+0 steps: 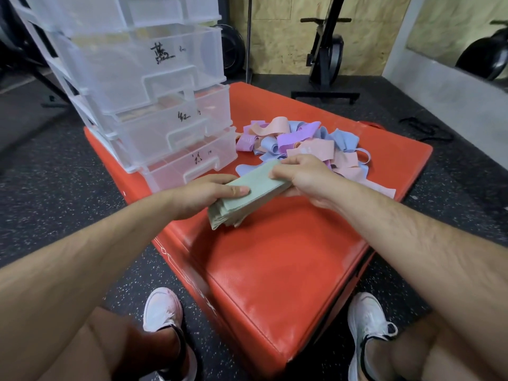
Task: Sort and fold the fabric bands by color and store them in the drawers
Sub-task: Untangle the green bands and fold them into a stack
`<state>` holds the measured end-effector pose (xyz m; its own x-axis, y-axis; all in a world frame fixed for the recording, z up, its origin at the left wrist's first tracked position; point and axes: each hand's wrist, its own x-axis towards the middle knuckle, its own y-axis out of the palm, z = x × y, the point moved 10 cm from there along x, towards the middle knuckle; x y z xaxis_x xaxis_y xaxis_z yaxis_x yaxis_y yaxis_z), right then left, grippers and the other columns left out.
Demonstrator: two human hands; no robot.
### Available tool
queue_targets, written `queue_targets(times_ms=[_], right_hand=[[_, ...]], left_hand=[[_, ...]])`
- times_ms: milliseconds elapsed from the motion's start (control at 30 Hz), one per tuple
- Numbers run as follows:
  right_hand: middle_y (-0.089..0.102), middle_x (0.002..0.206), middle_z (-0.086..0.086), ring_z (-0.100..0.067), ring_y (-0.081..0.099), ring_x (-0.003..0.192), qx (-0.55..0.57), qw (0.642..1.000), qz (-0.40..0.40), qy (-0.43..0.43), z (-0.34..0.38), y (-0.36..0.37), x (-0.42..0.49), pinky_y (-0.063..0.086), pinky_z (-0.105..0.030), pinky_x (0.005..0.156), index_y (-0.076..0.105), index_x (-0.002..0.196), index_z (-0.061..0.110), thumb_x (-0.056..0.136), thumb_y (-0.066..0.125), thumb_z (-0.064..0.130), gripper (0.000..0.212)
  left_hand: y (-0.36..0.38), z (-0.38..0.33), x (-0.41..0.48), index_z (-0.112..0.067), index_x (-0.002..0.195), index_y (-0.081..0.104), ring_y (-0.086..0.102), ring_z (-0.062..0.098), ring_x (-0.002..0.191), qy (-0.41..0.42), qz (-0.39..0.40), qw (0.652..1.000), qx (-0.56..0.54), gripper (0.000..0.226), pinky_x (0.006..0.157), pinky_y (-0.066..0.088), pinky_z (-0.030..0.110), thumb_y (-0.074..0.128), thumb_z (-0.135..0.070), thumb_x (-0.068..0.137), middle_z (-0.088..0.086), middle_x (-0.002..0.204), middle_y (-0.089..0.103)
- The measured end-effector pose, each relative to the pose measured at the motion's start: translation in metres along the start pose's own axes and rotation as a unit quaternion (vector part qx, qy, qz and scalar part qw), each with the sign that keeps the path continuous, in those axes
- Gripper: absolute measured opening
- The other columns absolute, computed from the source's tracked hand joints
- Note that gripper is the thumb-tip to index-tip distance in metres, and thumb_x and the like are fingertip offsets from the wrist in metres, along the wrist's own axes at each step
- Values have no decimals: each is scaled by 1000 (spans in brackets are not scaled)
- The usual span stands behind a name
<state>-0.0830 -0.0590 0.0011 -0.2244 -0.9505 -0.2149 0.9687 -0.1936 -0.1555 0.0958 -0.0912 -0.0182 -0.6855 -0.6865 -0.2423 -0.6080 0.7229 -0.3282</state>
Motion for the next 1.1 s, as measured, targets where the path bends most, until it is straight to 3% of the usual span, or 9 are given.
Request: queue_targets(times_ms=[133,233,400,567,700,867,1000,1067,1100], right_hand=[[62,114,-14,-23,68,97,23,1000,4,3,0,16,7,63,-42,71,56,112,12,73,77,9,44],[62,110,-9,-23,67,91,4,1000,9,-24,8,37,14,63,-46,74,58,102,23,76,75,10,33],[64,83,-1,-19,59,78,-61,995,26,-80,14,85,30,58,-53,81,65,81,29,71,72,15,18],[61,69,5,-12,51,66,-93,988,28,-122,18,122,39,43,-27,67,73,79,23,81,67,4,20],[66,73,3,-14,55,69,-104,987,23,-123,12,132,50,43,-27,67,77,89,17,83,67,4,17],[67,83,15,0,57,74,-186,965,33,-181,13,139,53,45,-19,75,77,101,20,92,66,17,15],[60,112,6,-5,56,106,-274,932,54,-230,10,147,54,38,-15,98,75,111,26,92,65,20,23],[53,124,7,-7,50,119,-289,927,54,-235,6,145,54,32,-17,107,75,112,29,89,67,19,26],[52,126,7,-10,47,121,-305,914,45,-262,8,143,51,31,-21,110,75,111,30,88,69,19,26]], left_hand=[[-12,8,-19,-22,113,66,65,14,91,-15,-25,999,-44,42,81,47,31,75,-33,74,2,101,70],[-43,12,-36,-29,112,64,66,26,101,17,-119,991,-60,42,94,50,47,79,-30,73,14,118,66],[-87,18,-74,-31,94,63,63,15,75,55,-311,949,-9,29,75,56,43,84,-25,75,-7,88,57],[-102,26,-88,-22,91,65,57,11,63,45,-366,928,51,19,59,55,35,79,-18,80,-6,82,57],[-104,33,-82,-22,84,66,54,12,62,36,-380,920,91,11,53,50,27,76,-18,81,3,84,61],[-102,38,-76,-25,83,67,54,8,83,38,-365,912,182,7,66,35,5,70,-18,84,2,89,64],[-98,41,-72,-25,96,64,56,20,87,29,-346,897,274,5,73,38,19,63,-27,91,2,101,52],[-90,33,-72,-18,100,64,59,30,85,40,-337,855,392,16,75,48,35,57,-30,95,8,106,51],[-84,25,-74,-16,97,65,60,33,88,58,-341,811,472,18,75,50,41,55,-32,96,10,108,52]])
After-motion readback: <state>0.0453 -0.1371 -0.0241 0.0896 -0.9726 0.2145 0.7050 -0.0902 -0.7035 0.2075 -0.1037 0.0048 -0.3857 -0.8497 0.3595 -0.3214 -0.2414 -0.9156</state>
